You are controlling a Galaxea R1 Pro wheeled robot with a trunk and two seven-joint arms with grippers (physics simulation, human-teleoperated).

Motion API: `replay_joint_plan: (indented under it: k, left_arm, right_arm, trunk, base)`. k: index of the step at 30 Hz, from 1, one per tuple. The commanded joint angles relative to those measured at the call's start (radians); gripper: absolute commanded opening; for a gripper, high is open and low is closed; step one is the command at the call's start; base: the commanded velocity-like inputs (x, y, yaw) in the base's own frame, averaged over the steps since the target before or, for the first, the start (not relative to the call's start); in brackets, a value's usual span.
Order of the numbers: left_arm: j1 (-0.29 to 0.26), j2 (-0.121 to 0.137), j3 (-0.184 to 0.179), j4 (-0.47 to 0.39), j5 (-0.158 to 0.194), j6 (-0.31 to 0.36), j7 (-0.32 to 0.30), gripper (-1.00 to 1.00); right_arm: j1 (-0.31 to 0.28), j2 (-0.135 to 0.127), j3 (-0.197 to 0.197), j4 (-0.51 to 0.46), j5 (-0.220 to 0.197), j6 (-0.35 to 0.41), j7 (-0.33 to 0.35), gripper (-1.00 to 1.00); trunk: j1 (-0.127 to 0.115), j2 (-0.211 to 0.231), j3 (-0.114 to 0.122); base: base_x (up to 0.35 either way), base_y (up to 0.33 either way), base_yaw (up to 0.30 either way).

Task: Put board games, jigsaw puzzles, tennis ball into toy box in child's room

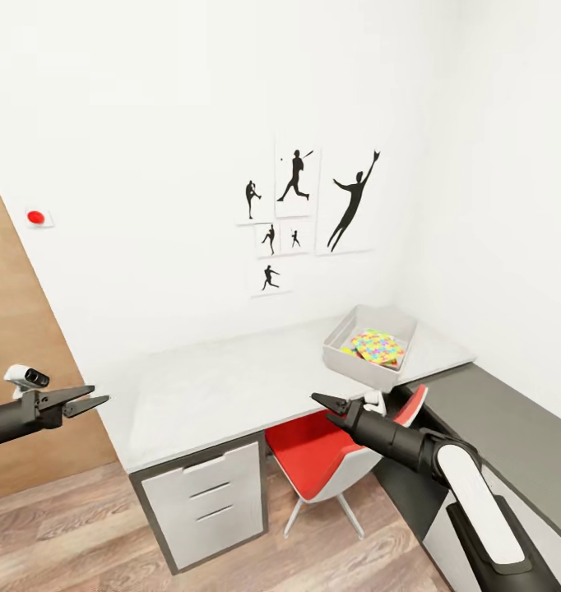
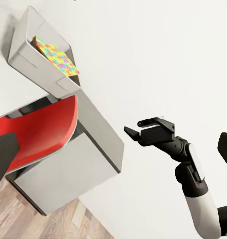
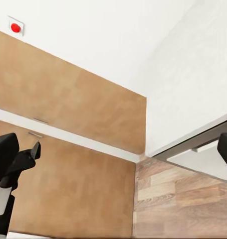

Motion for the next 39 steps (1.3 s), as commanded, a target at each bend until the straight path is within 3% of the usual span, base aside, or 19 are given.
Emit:
replay_joint_plan:
  k: [1, 8, 16, 29, 34, 36, 39]
  left_arm:
    - [-0.001, 0.000, 0.000, 0.000, -0.001, 0.011, -0.004, 1.00]
    - [-0.001, 0.000, 0.000, 0.002, -0.001, 0.011, -0.004, 1.00]
    - [-0.001, 0.000, 0.000, 0.003, -0.001, 0.011, -0.004, 1.00]
    - [-0.001, 0.001, 0.003, 0.005, -0.001, 0.011, -0.004, 1.00]
    - [-0.001, 0.001, 0.003, 0.005, -0.001, 0.011, -0.004, 1.00]
    - [-0.001, 0.002, 0.003, 0.006, -0.001, 0.011, -0.004, 1.00]
    - [-0.001, 0.002, 0.003, 0.007, -0.001, 0.011, -0.004, 1.00]
  right_arm:
    - [-0.001, -0.001, 0.001, 0.000, 0.005, 0.002, 0.004, 1.00]
    - [-0.001, 0.001, 0.013, 0.000, 0.005, 0.001, -0.005, 1.00]
    - [-0.002, 0.004, 0.049, 0.000, 0.005, 0.003, -0.097, 1.00]
    - [-0.002, 0.004, 0.052, -0.003, 0.005, 0.000, -0.117, 1.00]
    - [-0.002, 0.009, 0.074, -0.003, 0.008, -0.011, -0.124, 1.00]
    - [-0.002, 0.015, 0.091, -0.004, 0.031, -0.022, -0.157, 1.00]
    - [-0.005, 0.048, 0.135, -0.001, 0.091, -0.020, -0.248, 1.00]
  trunk:
    - [0.000, -0.002, -0.002]
    - [0.000, -0.002, -0.002]
    - [0.000, -0.002, -0.003]
    - [0.000, -0.002, -0.004]
    - [0.000, -0.002, -0.004]
    - [0.000, -0.002, -0.004]
    - [0.000, -0.002, -0.004]
  base:
    - [-0.059, 0.018, 0.184]
    - [-0.016, 0.005, 0.263]
    - [-0.055, 0.000, 0.263]
    - [-0.022, 0.000, 0.022]
    - [-0.109, 0.000, 0.000]
    - [-0.064, 0.000, 0.000]
    - [-0.024, 0.000, 0.000]
